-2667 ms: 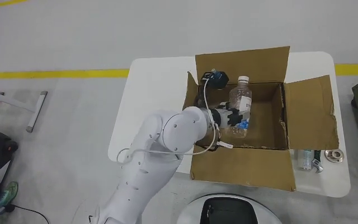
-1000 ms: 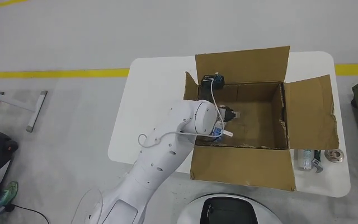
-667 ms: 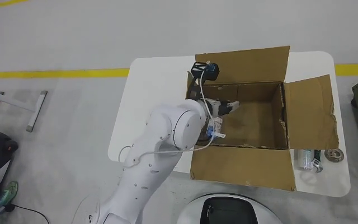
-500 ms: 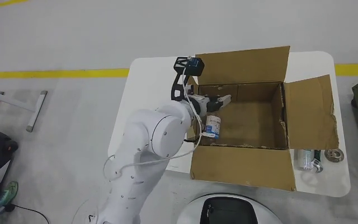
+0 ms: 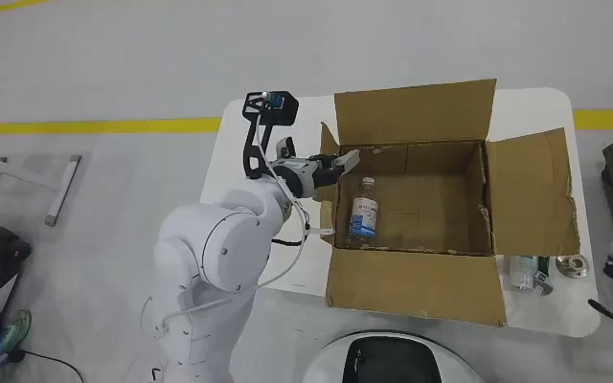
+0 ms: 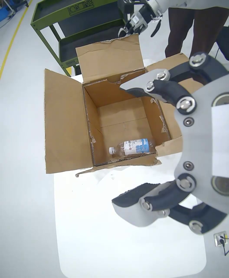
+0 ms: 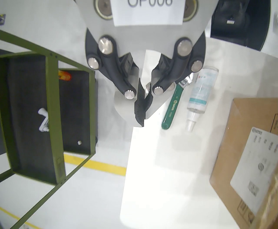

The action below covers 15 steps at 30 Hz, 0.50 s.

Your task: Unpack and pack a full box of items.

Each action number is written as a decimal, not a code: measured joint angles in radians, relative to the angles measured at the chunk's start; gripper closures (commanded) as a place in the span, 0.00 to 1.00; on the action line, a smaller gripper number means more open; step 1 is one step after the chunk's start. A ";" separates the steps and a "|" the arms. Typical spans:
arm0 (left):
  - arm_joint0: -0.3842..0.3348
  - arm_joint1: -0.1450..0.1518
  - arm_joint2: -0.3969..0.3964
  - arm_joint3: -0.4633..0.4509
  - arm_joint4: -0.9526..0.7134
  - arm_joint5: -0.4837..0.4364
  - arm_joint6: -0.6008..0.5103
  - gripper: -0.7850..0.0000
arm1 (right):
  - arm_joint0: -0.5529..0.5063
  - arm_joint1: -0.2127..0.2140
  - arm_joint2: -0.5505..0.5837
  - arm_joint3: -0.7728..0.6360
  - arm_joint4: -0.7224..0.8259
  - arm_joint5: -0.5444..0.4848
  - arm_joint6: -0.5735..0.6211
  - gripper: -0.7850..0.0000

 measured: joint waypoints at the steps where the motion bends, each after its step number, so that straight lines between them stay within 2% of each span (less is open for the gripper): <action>1: 0.000 0.000 0.000 0.000 0.000 0.000 0.000 0.00 | 0.001 0.000 -0.017 -0.004 -0.009 0.020 0.034 1.00; 5: 0.000 0.000 0.000 0.000 0.000 0.000 0.000 0.00 | 0.019 0.002 -0.088 -0.028 -0.029 0.071 0.153 1.00; 8: 0.000 0.000 0.000 0.000 0.000 0.000 0.000 0.00 | 0.031 0.004 -0.122 -0.034 -0.017 0.089 0.197 1.00; 9: 0.000 0.000 0.000 0.000 0.000 0.000 0.000 0.00 | 0.035 0.004 -0.128 -0.034 -0.010 0.091 0.208 0.97; 11: 0.000 0.000 0.000 0.000 0.000 0.000 0.000 0.00 | 0.044 0.006 -0.141 -0.034 0.004 0.099 0.231 0.78; 15: 0.000 0.000 0.000 0.000 0.000 0.000 0.000 0.00 | 0.059 0.007 -0.154 -0.028 0.035 0.132 0.236 0.71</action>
